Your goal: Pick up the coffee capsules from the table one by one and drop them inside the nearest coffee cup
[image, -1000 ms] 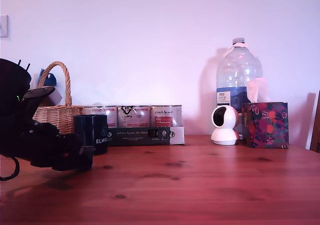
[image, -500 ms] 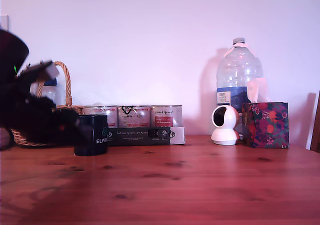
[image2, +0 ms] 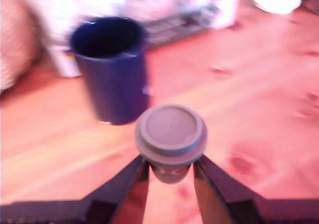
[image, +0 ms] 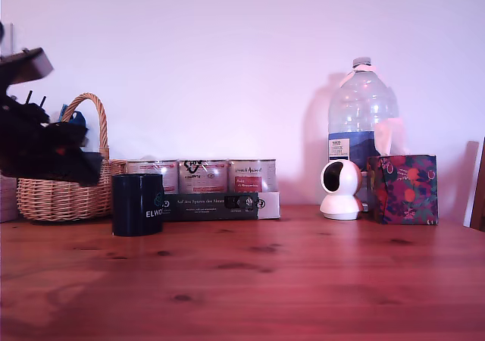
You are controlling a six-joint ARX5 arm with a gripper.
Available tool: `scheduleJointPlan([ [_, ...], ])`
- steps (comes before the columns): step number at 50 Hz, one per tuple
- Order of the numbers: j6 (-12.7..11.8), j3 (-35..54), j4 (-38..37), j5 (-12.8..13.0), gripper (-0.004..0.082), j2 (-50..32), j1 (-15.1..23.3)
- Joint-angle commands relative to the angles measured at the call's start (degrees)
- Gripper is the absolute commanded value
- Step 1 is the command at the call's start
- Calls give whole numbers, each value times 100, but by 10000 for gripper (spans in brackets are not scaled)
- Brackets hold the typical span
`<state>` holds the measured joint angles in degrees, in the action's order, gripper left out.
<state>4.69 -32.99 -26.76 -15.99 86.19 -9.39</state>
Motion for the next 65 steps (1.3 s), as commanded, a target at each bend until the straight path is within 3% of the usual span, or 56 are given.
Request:
scheduleJointPlan([
  [1,-20,28,22,-4,130,-7,33],
  [11,-37,-68,188,-7,130,-7,44],
  [23,-33,-1119,1720,-2,130,7,44],
  [33,-94,-2063,2398,2,130,90,44],
  [59,-111,-4640,4094,2,130,1705,66],
  [65,-15,-5241,4511,15,130,2087,66],
])
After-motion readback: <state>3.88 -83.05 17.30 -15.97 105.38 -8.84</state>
